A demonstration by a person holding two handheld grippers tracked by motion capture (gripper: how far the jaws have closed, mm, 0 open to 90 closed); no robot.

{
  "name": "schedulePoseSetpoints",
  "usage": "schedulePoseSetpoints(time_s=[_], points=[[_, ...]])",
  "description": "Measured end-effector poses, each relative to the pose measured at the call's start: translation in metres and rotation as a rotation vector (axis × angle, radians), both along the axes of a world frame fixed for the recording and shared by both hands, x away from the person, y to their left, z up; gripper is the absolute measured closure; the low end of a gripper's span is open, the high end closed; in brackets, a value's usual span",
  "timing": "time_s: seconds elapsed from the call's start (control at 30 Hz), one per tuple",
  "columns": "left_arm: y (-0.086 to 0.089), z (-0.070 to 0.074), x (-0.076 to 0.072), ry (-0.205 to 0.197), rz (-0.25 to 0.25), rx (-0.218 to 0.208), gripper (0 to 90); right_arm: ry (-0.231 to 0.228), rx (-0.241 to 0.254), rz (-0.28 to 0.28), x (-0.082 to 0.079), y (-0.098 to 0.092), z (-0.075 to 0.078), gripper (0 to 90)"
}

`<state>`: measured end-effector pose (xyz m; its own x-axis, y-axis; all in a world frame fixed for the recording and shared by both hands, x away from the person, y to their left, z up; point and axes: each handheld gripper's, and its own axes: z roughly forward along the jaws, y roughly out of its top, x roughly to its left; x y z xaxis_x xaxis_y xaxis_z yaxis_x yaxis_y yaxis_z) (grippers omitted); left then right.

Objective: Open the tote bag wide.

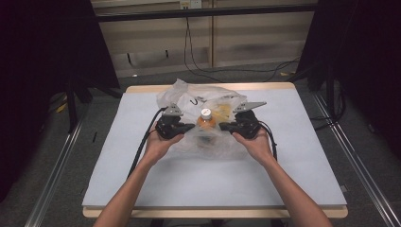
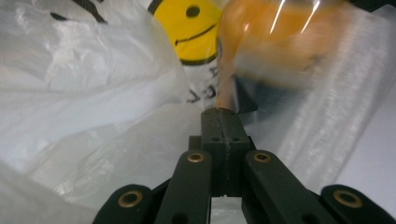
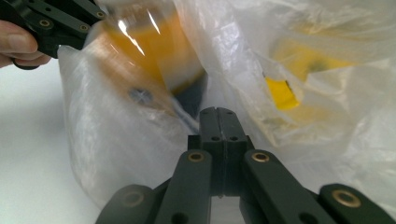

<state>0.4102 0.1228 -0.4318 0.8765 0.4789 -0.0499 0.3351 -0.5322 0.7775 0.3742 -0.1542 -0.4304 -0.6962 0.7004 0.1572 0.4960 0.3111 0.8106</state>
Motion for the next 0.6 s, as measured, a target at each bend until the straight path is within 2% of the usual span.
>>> schedulePoseSetpoints(time_s=[0.13,0.2,0.23,0.3,0.33,0.37,0.4,0.6], points=[[-0.005,-0.016,0.007,0.033,0.008,0.017,90.0,0.048,-0.049,0.019,0.003,0.004,-0.015,90.0],[-0.005,-0.022,0.01,0.043,0.011,0.029,90.0,0.076,-0.051,0.02,0.006,0.005,-0.023,90.0],[-0.005,-0.022,0.01,0.043,0.011,0.029,90.0,0.076,-0.051,0.02,0.006,0.005,-0.023,90.0],[-0.006,-0.028,0.011,0.049,0.019,0.049,90.0,0.111,-0.068,0.012,0.012,0.004,-0.035,90.0],[-0.006,-0.03,0.012,0.051,0.022,0.041,90.0,0.12,-0.072,0.012,0.014,0.003,-0.04,90.0],[-0.005,-0.031,0.013,0.059,0.023,0.055,90.0,0.125,-0.078,0.01,0.015,0.003,-0.043,90.0],[-0.005,-0.033,0.014,0.062,0.03,0.049,90.0,0.131,-0.078,0.009,0.015,0.002,-0.045,90.0],[0.001,-0.046,0.018,0.095,0.044,0.078,90.0,0.157,-0.101,0.006,0.017,-0.002,-0.055,90.0]])
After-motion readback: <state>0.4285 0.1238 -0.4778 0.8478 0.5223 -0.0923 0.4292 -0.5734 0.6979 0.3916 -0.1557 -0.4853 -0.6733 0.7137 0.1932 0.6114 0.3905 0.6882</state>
